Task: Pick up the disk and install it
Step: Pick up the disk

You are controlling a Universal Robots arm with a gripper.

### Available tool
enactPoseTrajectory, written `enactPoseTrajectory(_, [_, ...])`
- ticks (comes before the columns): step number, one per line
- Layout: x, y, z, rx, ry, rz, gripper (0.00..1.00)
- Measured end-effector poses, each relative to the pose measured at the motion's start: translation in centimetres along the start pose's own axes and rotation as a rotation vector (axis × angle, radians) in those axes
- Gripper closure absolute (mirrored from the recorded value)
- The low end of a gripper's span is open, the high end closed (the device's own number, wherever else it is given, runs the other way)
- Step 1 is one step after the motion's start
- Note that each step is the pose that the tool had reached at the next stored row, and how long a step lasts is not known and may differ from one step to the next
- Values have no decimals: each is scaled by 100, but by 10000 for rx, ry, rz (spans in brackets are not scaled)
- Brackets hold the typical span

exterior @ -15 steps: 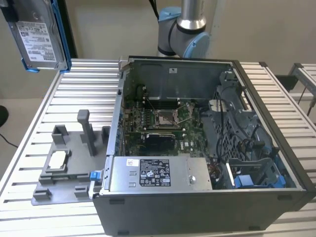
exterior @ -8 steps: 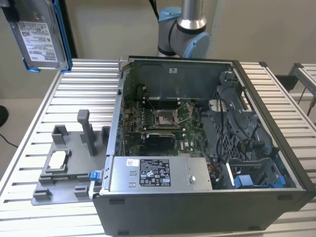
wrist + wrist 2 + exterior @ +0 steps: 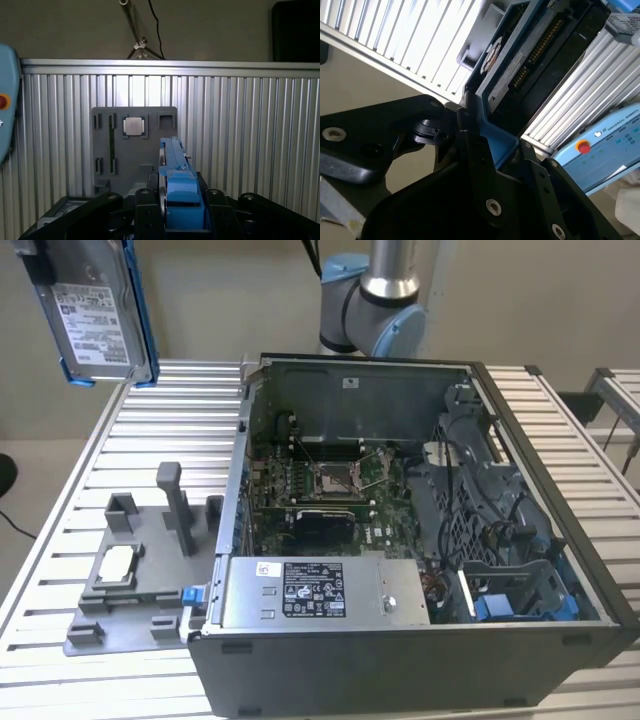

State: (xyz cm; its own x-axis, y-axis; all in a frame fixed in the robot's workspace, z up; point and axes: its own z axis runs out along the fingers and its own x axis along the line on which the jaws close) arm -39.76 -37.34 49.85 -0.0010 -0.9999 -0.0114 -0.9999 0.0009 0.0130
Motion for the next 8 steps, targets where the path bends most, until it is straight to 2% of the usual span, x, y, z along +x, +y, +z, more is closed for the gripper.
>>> enactPoseTrajectory(8, [0,-206,-3,-14,0,1,100])
